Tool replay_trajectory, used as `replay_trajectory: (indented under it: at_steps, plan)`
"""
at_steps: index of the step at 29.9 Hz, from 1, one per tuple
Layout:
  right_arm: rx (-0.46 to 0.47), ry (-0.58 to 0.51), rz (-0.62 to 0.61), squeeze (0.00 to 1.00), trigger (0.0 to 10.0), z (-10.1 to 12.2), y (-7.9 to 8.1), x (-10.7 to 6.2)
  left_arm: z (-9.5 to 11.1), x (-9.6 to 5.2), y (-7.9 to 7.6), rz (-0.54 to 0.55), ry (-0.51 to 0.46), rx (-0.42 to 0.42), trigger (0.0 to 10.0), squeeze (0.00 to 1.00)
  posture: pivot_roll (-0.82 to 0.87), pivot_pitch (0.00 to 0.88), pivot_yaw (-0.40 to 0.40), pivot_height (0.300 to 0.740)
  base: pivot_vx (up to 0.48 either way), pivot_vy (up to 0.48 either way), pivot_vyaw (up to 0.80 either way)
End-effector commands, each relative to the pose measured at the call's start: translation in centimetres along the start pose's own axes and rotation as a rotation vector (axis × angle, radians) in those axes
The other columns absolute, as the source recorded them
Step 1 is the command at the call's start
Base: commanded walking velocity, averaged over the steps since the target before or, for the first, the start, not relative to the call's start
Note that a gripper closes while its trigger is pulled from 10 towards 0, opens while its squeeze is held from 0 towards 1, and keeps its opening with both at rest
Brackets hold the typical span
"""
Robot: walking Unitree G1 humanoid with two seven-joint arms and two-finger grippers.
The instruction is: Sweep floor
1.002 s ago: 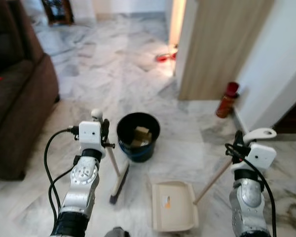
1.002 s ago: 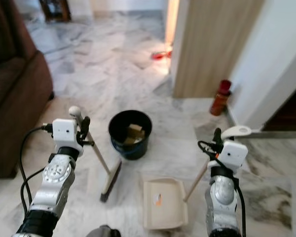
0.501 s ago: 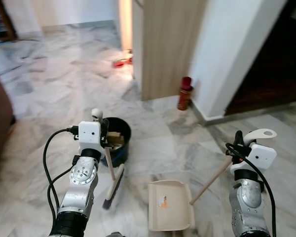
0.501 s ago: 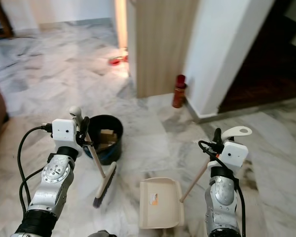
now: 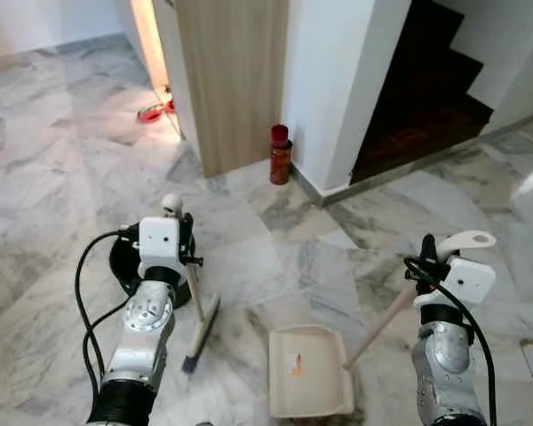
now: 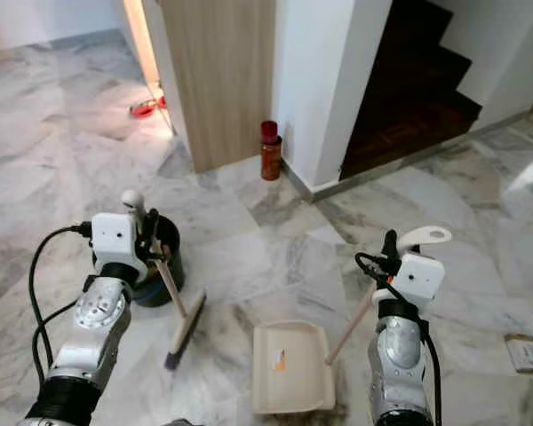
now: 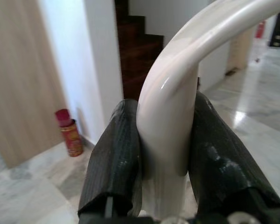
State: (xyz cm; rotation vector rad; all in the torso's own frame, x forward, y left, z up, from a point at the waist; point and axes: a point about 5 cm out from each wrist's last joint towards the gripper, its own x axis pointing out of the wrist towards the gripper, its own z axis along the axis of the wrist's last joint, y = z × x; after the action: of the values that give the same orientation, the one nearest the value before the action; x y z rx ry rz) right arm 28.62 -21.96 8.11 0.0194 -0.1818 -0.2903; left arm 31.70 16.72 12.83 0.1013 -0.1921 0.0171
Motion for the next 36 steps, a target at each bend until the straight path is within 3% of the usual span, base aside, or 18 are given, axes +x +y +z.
replay_trajectory:
  at_steps: [1, 22, 36]
  plan:
    - [-0.004, -0.019, -0.008, 0.00, 10.0, 0.38, -0.34, 0.12, 0.68, 0.39, -0.51, -0.011, -0.033, -0.001, 10.0, 0.00, 0.11, 0.110, -0.007, 0.740, 0.000, 0.000, -0.80]
    - [-0.010, -0.017, -0.005, 0.00, 10.0, 0.30, -0.49, -0.04, 0.60, 0.37, -0.55, -0.004, -0.037, 0.008, 10.0, 0.00, 0.10, 0.080, -0.011, 0.740, 0.000, -0.196, -0.80]
    - [-0.013, -0.018, -0.009, 0.00, 10.0, 0.34, -0.61, -0.09, 0.61, 0.40, -0.72, -0.012, -0.040, -0.007, 10.0, 0.00, 0.10, 0.085, -0.014, 0.740, 0.000, 0.000, -0.80]
